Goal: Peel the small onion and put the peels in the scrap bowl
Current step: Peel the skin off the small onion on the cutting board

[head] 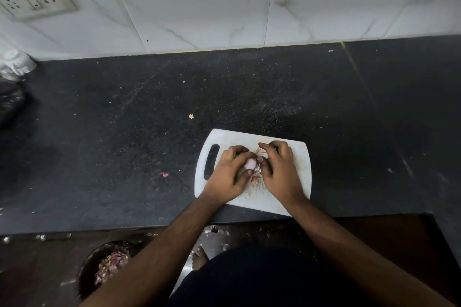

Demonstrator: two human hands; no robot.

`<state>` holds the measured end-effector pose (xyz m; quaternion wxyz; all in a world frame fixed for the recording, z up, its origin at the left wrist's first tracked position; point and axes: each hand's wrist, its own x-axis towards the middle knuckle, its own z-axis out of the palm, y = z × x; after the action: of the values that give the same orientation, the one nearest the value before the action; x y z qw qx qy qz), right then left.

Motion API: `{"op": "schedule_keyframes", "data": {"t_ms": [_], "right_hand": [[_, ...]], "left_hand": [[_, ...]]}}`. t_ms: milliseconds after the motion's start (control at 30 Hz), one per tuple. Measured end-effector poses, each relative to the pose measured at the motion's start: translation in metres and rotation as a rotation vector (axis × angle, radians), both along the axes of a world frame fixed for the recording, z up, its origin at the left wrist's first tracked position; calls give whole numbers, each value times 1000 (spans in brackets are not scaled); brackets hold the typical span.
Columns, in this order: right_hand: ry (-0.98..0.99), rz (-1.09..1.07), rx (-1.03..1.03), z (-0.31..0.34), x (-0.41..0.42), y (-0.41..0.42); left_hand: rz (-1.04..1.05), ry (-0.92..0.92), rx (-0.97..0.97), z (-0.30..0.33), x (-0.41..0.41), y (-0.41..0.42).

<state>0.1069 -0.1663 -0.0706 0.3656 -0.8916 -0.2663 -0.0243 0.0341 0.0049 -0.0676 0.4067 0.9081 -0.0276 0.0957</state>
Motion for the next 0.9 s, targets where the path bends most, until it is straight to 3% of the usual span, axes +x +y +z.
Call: {"op": "schedule_keyframes", "data": {"t_ms": [233, 367, 467, 900], "right_hand": [[-95, 108, -111, 6, -7, 0], [32, 126, -37, 2, -2, 0], [102, 109, 49, 2, 0, -2], [68, 91, 10, -6, 4, -1]], "left_hand": [[40, 45, 5, 0, 2, 1], [160, 75, -115, -6, 0, 0], [219, 59, -8, -5, -1, -2], [82, 60, 45, 4, -3, -3]]}}
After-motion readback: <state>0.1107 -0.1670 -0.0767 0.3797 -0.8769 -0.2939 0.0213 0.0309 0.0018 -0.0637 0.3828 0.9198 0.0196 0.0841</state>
